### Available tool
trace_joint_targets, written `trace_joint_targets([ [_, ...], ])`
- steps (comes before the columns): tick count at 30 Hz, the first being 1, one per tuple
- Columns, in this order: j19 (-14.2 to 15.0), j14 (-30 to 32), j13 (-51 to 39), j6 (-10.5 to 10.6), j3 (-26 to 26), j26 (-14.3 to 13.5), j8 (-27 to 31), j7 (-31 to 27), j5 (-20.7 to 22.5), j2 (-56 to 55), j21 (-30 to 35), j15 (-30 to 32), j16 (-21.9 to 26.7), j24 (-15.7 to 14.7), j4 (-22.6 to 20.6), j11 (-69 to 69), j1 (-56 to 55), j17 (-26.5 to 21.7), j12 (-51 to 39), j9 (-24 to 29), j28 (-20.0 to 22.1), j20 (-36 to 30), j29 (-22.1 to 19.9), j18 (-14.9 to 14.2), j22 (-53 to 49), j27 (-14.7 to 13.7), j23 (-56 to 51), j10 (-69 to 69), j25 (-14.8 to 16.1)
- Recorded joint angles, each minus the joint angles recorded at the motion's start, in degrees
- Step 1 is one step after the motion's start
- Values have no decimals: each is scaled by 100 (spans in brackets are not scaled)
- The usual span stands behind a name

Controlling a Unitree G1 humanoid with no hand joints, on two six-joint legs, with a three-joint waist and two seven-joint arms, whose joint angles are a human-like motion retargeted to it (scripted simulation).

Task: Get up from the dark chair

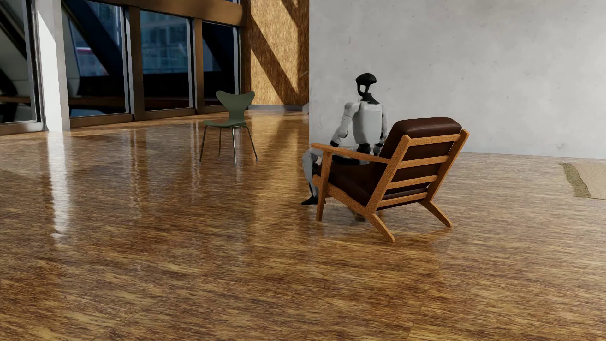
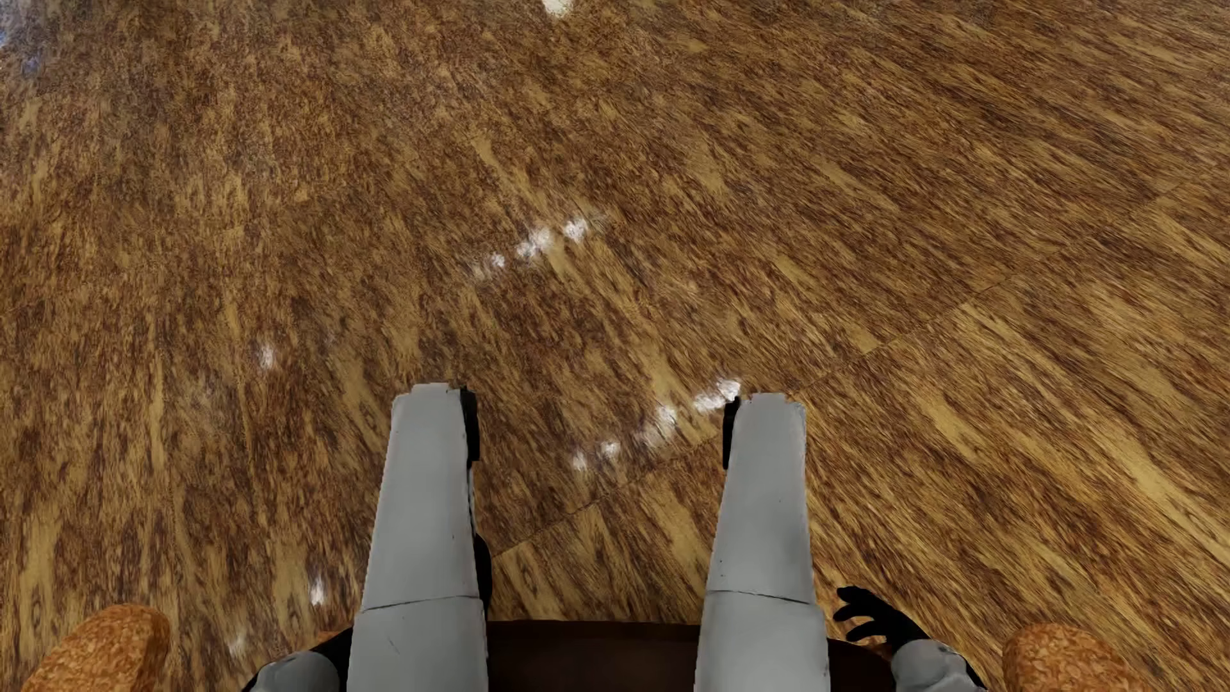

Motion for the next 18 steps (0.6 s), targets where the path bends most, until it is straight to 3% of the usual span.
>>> trace_joint_targets([
  [1, -8, -3, 170, 6, -2, -92, -6, 3, 6, 13, -11, -4, -96, 387, 18, -3, 13, 9, 148, -3, -357, -61, 511, -2, 134, -78, 286, 5, -343],
  [2, -12, -2, 452, 6, 1, -126, -8, 4, -4, 21, -71, -8, -177, 466, 22, -4, 21, 22, 351, -9, -482, -26, 836, -4, 184, -207, 326, 5, -655],
  [3, -18, 2, 756, 12, 4, -92, -14, 7, -15, 29, -176, -12, -232, 306, 32, -8, 30, 38, 563, 2, -334, 80, 909, -13, 181, -280, 268, 0, -793],
  [4, -24, 15, 1046, 17, 4, 87, -30, 16, -32, 44, -261, -16, -245, -109, 39, -7, 38, 77, 754, 27, -96, 211, 897, -4, 132, -236, 166, -3, -730],
  [5, -20, 26, 1275, 20, 10, 53, -38, 21, -36, 63, -378, -16, -222, -315, 58, -10, 53, 130, 895, 66, 41, 355, 839, -8, 12, -273, 97, -8, -608],
  [7, -17, 55, 1586, 3, 12, -113, -28, 20, -50, 63, -551, -20, -95, -253, 94, -9, 57, 230, 990, 127, 23, 418, 775, -65, -350, -335, -117, -21, -489],
  [9, -9, 77, 1696, -8, -8, -147, -13, 15, -60, 35, -673, -5, 43, -513, 122, -8, 44, 221, 1047, 164, 124, 491, 743, -105, -744, -330, -476, -23, -256],
  [13, 20, 88, 1794, -4, -24, -310, 24, -29, -13, -120, -710, 39, 540, -1540, 159, 4, -97, -400, 1297, 268, 1450, 899, -676, -145, -3231, -436, -3128, 11, 349],
  [15, 52, 95, 1430, -45, -23, -662, 32, -72, 2, -206, -468, 43, 936, -1647, 173, 12, -196, -782, 1108, 361, 2161, 905, -1596, -182, -4697, -742, -4536, 27, 166],
  [17, 98, 94, 667, -77, -17, -975, 48, -104, 17, -335, 171, 37, 1458, -1557, 191, 25, -348, -1308, 606, 465, 2702, 660, -2306, -210, -5817, -973, -5492, 56, -126],
  [18, 135, 85, 198, -98, -8, -1042, 65, -119, 14, -424, 605, 30, 1811, -1397, 211, 39, -439, -1634, 237, 506, 2490, 405, -2229, -236, -6225, -1065, -5826, 79, -305],
])
